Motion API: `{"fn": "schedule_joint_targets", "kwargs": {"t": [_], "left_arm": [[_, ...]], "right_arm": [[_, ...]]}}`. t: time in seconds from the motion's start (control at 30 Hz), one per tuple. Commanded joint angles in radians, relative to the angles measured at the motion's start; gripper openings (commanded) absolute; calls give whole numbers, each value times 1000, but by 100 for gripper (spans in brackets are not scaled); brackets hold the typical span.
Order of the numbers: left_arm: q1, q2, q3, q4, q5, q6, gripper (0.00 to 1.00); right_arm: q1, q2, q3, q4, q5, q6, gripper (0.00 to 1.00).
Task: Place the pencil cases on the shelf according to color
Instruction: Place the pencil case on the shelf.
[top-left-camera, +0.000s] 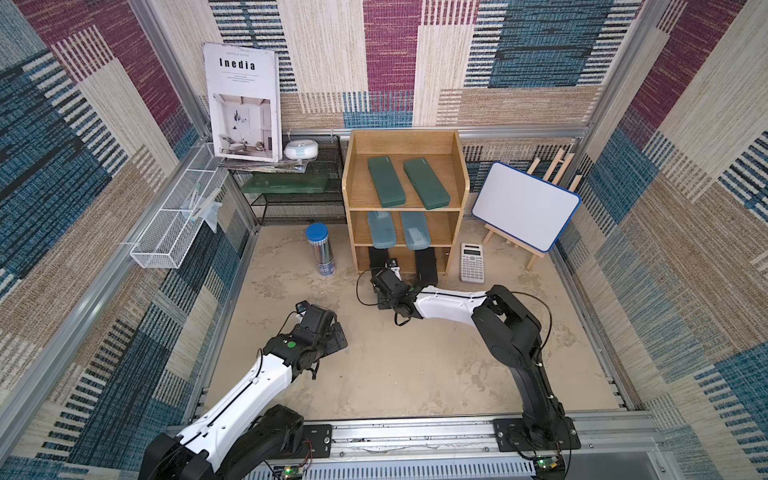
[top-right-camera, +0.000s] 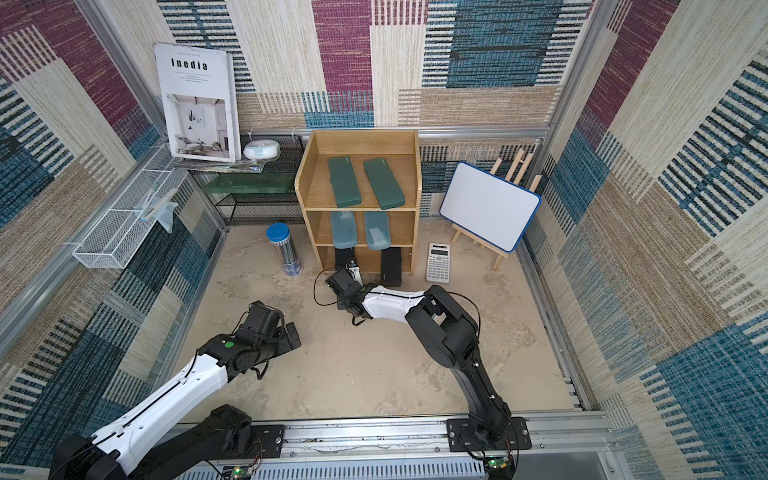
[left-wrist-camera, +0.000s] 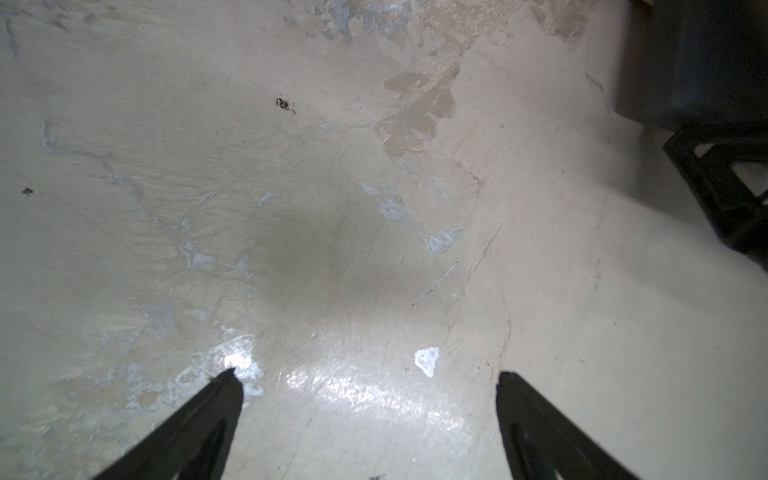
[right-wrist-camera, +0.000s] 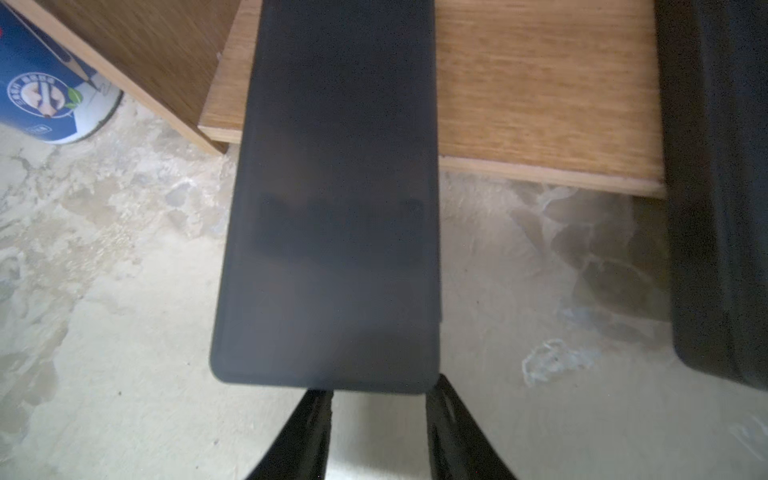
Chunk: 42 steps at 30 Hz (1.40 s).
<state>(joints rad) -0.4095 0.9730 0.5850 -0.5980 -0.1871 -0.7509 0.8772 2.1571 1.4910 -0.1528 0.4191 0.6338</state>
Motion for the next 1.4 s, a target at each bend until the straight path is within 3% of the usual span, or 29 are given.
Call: {"fn": "schedule_joint_targets", "kwargs": {"t": [0.0, 0.4, 0.63, 0.87, 1.13, 1.27, 1.37], "left_arm": [[0, 6, 7, 17, -15, 13, 99], [1, 4, 31, 5, -17, 12, 99], [1, -29, 41, -21, -45, 13, 99], [1, -103, 51, -70, -102, 49, 99], [0, -247, -50, 42, -149, 78, 99], [0, -256, -29, 101, -256, 174, 99], [2, -216, -30, 174, -404, 247, 100]], "right_arm": [[-10, 17, 29, 7, 6, -11, 42], [-25, 66, 104, 31, 1, -16, 42], [-18, 10, 59, 55, -14, -29, 43], [23, -140, -81, 99, 11, -66, 72], [94, -378, -314, 53, 162, -42, 84], [92, -549, -452, 24, 247, -45, 93], [83, -694, -543, 18, 307, -98, 100]]}}
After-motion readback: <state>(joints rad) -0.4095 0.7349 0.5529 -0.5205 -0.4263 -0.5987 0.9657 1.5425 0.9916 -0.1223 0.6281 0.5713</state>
